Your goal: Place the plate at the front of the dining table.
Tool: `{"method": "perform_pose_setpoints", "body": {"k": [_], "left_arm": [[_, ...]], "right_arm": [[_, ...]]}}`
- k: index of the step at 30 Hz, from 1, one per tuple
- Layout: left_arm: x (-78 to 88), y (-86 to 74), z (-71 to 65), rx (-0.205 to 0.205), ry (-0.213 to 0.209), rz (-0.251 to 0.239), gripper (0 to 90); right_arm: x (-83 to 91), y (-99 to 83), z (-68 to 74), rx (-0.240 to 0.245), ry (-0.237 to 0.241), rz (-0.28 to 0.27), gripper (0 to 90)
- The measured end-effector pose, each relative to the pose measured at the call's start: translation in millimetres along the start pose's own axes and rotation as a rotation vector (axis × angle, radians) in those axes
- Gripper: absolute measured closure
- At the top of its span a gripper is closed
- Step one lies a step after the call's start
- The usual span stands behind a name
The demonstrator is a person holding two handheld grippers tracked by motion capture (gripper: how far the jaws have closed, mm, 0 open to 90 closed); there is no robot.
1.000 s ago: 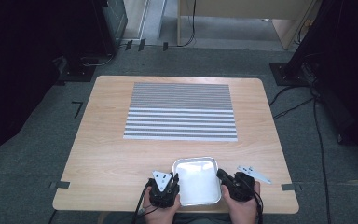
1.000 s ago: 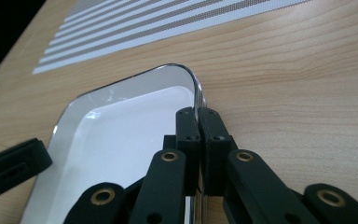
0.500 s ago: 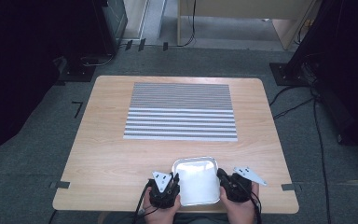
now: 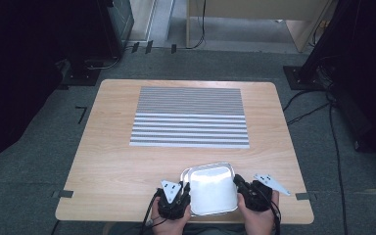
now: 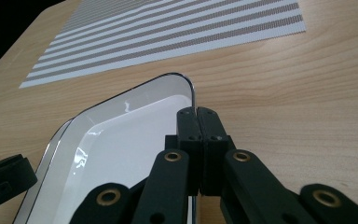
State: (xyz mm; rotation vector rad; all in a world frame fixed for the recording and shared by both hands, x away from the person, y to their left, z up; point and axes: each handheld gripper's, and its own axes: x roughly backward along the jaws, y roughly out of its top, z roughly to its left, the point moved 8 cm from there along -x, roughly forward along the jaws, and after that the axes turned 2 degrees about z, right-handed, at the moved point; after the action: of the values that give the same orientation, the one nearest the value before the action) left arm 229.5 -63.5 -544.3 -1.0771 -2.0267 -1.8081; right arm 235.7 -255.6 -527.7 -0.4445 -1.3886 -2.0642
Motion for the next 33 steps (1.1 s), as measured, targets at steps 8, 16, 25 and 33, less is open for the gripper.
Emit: {"method": "perform_pose_setpoints", "body": {"k": [8, 16, 25, 33], "left_arm": [[-4.5, -9.1, -8.2, -0.038, -0.009, 0.039, 73.4], [-6.5, -13.5, -11.0, -0.049, 0.0, 0.059, 71.6], [-10.4, -15.3, -14.5, 0.007, -0.032, 0.072, 66.7], [-8.7, -5.7, -10.3, 0.093, -0.074, 0.035, 74.9]], "right_arm": [[-9.4, -9.8, -1.9, 0.056, -0.057, 0.068, 82.0], [-10.8, -12.9, 0.6, 0.079, -0.09, 0.076, 89.1], [-9.1, -14.0, -3.7, -0.016, -0.082, 0.022, 89.6], [-4.8, -11.7, -1.0, -0.023, -0.058, -0.013, 89.6]]}}
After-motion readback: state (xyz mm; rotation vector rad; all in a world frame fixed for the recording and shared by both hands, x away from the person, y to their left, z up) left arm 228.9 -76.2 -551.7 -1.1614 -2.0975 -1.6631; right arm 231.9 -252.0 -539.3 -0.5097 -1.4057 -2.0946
